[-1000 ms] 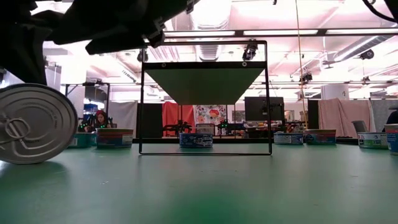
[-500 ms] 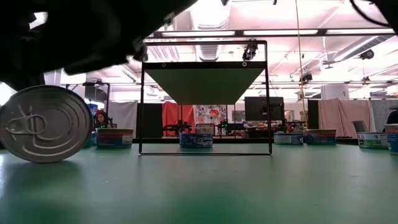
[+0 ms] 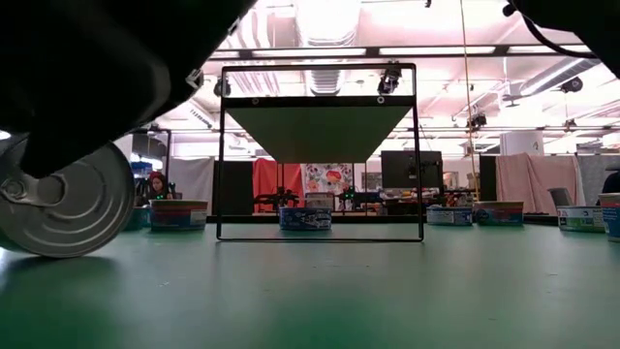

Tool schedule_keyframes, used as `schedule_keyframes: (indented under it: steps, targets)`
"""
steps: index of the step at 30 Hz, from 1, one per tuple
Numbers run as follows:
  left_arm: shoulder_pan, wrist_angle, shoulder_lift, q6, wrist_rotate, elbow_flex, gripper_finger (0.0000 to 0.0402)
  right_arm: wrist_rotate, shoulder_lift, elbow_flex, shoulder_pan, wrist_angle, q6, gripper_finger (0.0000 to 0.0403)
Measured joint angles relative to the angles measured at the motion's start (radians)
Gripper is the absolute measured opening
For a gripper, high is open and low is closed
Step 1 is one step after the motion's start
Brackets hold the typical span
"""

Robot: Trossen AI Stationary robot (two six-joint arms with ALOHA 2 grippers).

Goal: Stack canned seafood by type on shelf
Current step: Put the bottom green tuna can on the shelf

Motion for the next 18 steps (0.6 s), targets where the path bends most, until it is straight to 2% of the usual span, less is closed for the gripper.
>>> schedule_keyframes:
  steps: [12, 18]
  targets:
    - [0.001, 0.048, 0.000, 0.055, -0.026, -0.012, 0.0000, 0.043, -0.007, 0.000, 0.000, -0.001, -0.083, 0.0325]
    - [0.000, 0.054, 0.000, 0.051, -0.026, -0.021, 0.0000, 0.023, -0.007, -0.001, -0.005, 0.003, -0.082, 0.0325]
